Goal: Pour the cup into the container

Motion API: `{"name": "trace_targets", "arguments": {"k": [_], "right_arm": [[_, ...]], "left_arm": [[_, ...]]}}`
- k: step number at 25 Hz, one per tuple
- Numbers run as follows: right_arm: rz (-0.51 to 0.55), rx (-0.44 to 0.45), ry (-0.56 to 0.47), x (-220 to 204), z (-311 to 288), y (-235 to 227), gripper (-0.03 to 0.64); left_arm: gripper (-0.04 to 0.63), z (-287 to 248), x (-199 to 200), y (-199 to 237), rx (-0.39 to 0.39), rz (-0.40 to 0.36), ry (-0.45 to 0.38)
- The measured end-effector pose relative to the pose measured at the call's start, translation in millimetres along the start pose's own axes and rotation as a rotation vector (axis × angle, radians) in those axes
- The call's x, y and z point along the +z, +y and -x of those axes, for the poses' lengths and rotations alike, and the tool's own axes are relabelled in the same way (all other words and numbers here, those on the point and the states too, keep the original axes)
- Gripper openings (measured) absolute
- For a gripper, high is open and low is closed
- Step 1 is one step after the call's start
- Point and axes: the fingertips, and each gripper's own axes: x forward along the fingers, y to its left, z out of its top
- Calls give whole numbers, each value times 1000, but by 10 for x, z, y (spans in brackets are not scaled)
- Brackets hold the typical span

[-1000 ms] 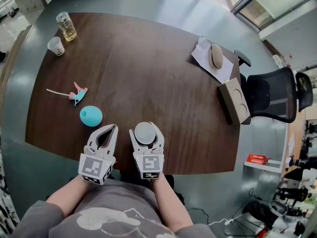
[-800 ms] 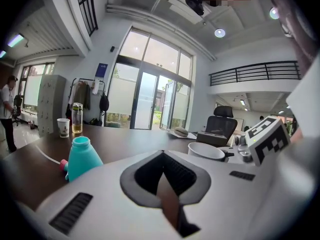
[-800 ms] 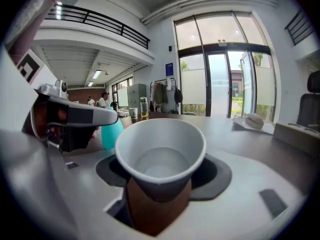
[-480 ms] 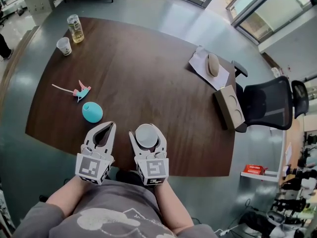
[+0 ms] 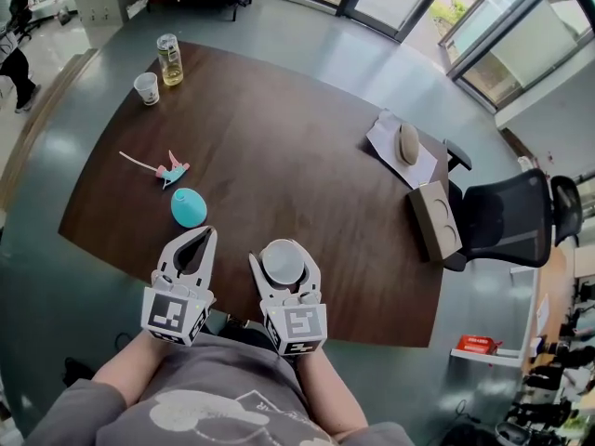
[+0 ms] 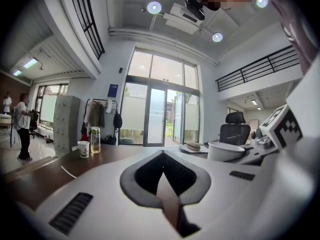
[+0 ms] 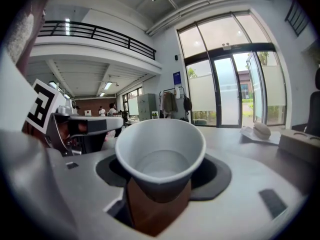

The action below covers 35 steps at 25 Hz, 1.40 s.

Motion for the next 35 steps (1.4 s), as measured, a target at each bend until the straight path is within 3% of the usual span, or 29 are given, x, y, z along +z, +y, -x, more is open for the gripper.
{"name": "trace_targets", "arguments": {"k": [6, 13, 20, 27, 35], "right_arm": [[21, 23, 0, 126, -117, 299, 293], [30, -2, 0, 286, -526, 716, 293], [17, -57, 11, 386, -871, 1006, 293], [15, -101, 91, 269, -1029, 1150, 293], [-28, -202, 132, 193, -1125, 1229, 293]], "left_arm": [[8, 135, 43, 364, 36, 12, -15], [8, 231, 72, 986, 10, -1, -6], [8, 202, 161, 1421, -58, -18, -5], [8, 173, 61, 1677, -125, -1, 24], [8, 158, 23, 1738, -276, -20, 33]]}}
